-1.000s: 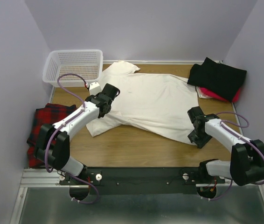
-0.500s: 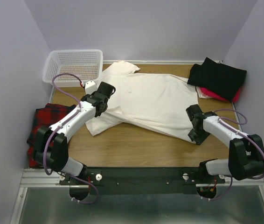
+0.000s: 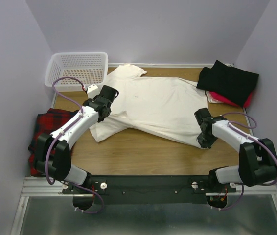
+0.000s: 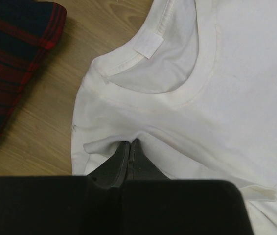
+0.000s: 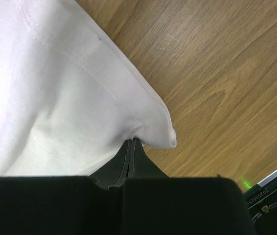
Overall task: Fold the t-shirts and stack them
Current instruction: Grap the side of the flattened tshirt closest away from the robot with both arms
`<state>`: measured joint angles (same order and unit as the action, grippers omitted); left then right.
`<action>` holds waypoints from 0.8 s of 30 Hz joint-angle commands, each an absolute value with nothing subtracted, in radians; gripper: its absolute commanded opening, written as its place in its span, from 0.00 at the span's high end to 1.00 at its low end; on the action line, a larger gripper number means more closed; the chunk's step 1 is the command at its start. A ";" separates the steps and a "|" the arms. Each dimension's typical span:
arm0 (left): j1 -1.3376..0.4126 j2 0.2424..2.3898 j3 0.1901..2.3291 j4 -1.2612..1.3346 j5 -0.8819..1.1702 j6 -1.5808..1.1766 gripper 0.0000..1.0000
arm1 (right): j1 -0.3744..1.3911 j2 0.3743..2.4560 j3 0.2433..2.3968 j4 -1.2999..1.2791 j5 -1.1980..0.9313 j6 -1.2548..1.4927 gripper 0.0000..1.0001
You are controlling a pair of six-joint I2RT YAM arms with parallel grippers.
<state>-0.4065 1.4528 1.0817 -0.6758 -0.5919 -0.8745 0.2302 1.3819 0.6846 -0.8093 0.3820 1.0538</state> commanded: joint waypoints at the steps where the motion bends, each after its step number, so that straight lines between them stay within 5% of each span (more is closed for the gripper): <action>1: -0.388 1.419 1.066 -0.658 -0.611 -0.851 1.00 | 0.227 1.425 0.615 -0.690 0.391 1.069 0.99; 24: -0.397 1.316 1.155 -0.727 -0.656 -0.773 1.00 | 0.226 1.166 0.957 -0.985 0.482 0.994 0.99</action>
<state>-0.3939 1.3643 1.1027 -0.6830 -0.5861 -0.8097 0.2295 1.2015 0.9039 -0.8841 0.4126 1.0080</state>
